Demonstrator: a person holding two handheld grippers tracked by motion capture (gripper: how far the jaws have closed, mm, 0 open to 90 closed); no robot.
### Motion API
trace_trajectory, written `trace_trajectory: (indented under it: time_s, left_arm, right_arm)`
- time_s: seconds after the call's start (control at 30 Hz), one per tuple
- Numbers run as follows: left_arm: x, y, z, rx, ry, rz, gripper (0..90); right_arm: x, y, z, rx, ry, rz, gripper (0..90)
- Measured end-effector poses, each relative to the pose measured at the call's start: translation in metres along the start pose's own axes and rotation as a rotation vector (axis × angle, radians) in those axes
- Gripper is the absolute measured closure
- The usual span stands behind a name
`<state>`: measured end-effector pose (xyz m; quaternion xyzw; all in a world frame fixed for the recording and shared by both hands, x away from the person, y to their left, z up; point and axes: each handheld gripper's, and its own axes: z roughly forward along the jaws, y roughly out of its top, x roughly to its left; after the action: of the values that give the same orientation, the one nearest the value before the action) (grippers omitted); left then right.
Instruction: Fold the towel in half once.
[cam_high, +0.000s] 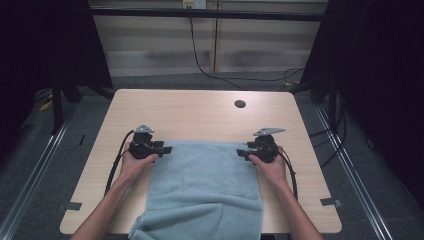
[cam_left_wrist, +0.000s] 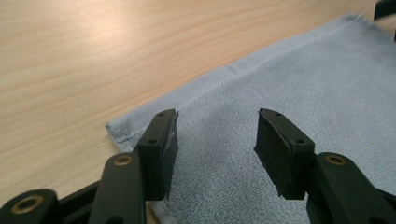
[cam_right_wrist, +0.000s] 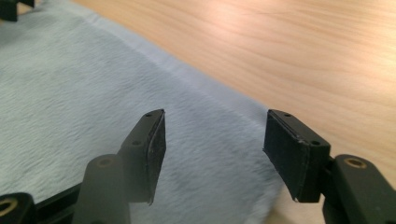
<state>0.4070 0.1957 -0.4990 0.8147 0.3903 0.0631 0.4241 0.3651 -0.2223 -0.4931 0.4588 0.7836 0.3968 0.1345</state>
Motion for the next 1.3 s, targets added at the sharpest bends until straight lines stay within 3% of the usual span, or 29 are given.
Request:
trace_trajectory:
  time_s: [0.1, 0.23, 0.3, 0.4, 0.53, 0.63, 0.7, 0.73, 0.97, 1.1, 1.2, 1.3]
  left_arm:
    - [0.0, -0.001, 0.003, 0.004, 0.008, 0.007, 47.2]
    - [0.004, -0.002, 0.005, 0.001, 0.041, 0.01, 45.1]
    - [0.006, -0.003, 0.005, 0.002, 0.047, 0.011, 43.3]
    - [0.006, -0.006, 0.006, -0.014, 0.066, 0.015, 41.8]
    - [0.003, -0.006, 0.006, -0.004, 0.087, 0.051, 39.0]
    - [0.005, -0.006, 0.005, -0.008, 0.069, 0.037, 38.3]
    - [0.008, -0.006, -0.001, -0.017, 0.084, 0.039, 38.2]
    - [0.01, -0.007, -0.002, -0.024, 0.065, 0.019, 38.0]
    - [0.011, -0.012, 0.0, -0.022, 0.065, 0.054, 37.8]
    - [0.01, -0.013, 0.0, -0.016, 0.02, 0.072, 49.4]
    - [0.006, -0.012, -0.001, 0.004, 0.026, 0.089, 65.5]
    - [0.004, -0.014, -0.001, 0.003, -0.006, 0.08, 78.1]
  right_arm:
    - [-0.013, -0.004, 0.004, -0.02, -0.008, 0.041, 38.1]
    - [-0.018, -0.009, 0.01, -0.002, -0.011, 0.042, 38.2]
    - [-0.016, -0.01, 0.011, -0.005, -0.021, 0.026, 38.4]
    - [-0.008, -0.01, 0.013, 0.009, -0.073, -0.028, 39.9]
    - [-0.005, -0.01, 0.012, 0.015, -0.112, -0.044, 53.7]
    - [-0.004, -0.012, 0.012, -0.004, -0.086, -0.031, 63.1]
    - [-0.002, -0.012, 0.011, 0.005, -0.072, -0.044, 68.3]
    - [0.0, -0.012, 0.01, 0.015, -0.063, -0.047, 71.0]
    - [-0.003, -0.014, 0.009, 0.009, 0.011, -0.01, 80.2]
    - [-0.002, -0.013, 0.01, 0.012, 0.028, -0.008, 81.6]
    - [-0.003, -0.015, 0.01, 0.007, 0.057, 0.012, 81.5]
    - [-0.005, -0.016, 0.01, -0.001, 0.079, 0.04, 81.8]
